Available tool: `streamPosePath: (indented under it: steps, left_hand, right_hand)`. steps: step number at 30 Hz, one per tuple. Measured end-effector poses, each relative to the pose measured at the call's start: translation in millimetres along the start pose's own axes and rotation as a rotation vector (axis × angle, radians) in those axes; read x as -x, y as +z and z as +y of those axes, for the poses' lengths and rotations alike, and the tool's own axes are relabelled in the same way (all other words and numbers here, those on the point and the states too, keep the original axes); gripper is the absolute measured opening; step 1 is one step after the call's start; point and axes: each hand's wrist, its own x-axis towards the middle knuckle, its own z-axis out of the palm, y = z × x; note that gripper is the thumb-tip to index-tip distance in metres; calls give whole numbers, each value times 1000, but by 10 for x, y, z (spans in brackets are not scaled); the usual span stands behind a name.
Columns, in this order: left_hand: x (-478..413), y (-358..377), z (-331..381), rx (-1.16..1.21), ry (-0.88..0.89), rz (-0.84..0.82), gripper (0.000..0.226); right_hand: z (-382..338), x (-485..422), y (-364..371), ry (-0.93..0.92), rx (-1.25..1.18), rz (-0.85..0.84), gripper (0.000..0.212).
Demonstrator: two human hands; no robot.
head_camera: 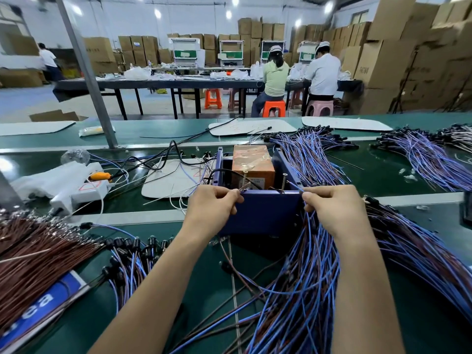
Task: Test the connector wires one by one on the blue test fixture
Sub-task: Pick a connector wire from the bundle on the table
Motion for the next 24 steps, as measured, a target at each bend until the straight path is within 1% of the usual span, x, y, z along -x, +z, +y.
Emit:
streamPosePath:
  steps: [3,6,13,17,21,24]
  left_hand:
    - [-9,-2,-12,-8,13,17,32]
    - [-20,-8,-20,-7,15,18,32]
    - [-25,-13,-29,-7,25,11,31]
    - [-24,-21,-22,-24,27,7,31]
    - [-24,-23,-16,-20,24,-3,31]
    - [-24,-27,-20,-15,17,-2,30]
  right_hand:
    - [3,-5,12,-22,6,2,15]
    - [-4,-4,38,-33,2,-36,14]
    - [-12,0,57,-34,-37,-87,19]
    - [-21,4,13,-31,-67,-103,27]
    - [-31,16,-7,-34,-85,-112,25]
    - [-39,18,-9,-27,-92,-116,19]
